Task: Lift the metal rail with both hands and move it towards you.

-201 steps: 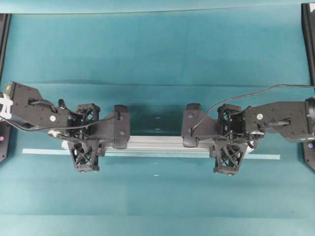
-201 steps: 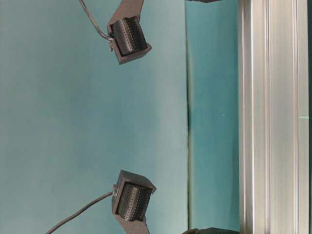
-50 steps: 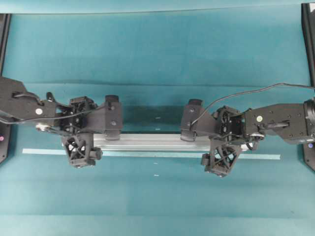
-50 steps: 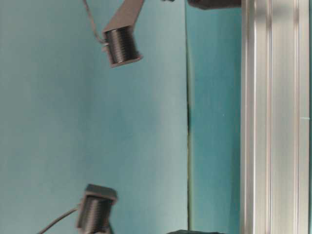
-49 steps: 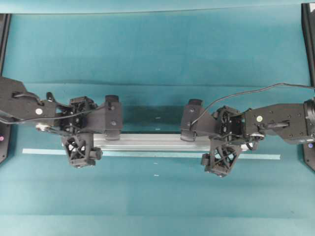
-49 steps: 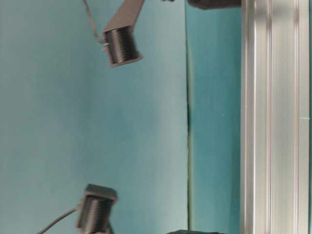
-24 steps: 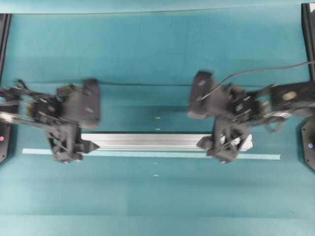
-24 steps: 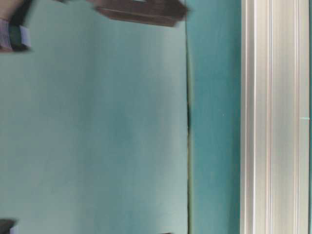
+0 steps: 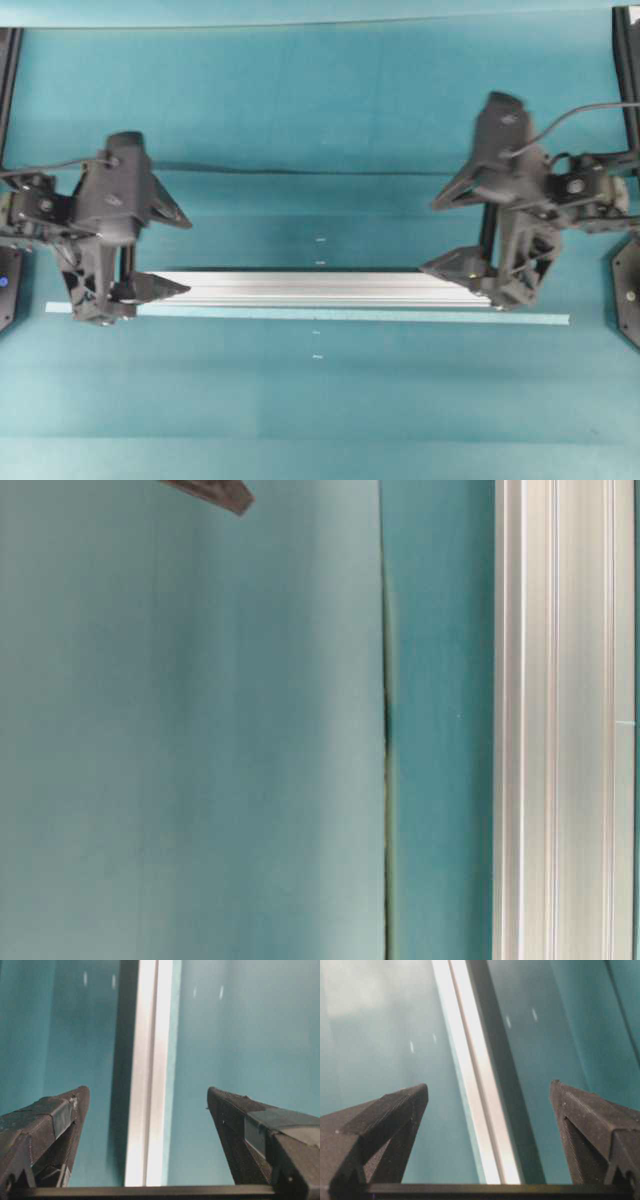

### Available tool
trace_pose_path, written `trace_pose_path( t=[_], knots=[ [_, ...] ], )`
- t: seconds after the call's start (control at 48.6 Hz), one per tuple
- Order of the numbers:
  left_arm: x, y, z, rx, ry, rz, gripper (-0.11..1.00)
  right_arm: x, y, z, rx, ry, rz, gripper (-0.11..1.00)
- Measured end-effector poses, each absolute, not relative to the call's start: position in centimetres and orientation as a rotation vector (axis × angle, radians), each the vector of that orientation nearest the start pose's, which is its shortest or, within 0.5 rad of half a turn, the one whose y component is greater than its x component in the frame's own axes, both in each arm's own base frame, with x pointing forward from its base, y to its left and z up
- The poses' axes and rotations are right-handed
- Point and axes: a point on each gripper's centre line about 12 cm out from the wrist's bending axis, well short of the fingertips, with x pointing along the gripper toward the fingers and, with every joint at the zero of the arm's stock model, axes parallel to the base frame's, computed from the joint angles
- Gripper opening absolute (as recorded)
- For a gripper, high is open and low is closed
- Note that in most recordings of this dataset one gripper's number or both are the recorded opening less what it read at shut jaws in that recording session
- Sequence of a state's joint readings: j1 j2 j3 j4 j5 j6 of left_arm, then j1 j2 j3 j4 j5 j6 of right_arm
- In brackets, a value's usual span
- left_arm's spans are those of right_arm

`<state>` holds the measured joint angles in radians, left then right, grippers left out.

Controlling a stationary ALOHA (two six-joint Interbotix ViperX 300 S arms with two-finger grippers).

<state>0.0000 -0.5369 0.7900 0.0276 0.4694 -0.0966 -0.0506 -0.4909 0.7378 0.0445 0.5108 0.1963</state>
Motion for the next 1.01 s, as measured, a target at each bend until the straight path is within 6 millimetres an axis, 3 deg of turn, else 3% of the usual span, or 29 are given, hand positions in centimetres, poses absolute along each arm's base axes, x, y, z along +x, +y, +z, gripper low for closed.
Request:
trace_pose_path(
  t=[0.514,1.008],
  knots=[
    [26.1,0.1,29.2,-0.067,0.525,0.028,0.97,26.2,-1.1,28.5,0.250,0.610,-0.104,0.99],
    [23.9,0.1,32.7,-0.070,0.325,0.019,0.96,22.9,-1.0,31.8,0.250,0.417,-0.084,0.99]
  ],
)
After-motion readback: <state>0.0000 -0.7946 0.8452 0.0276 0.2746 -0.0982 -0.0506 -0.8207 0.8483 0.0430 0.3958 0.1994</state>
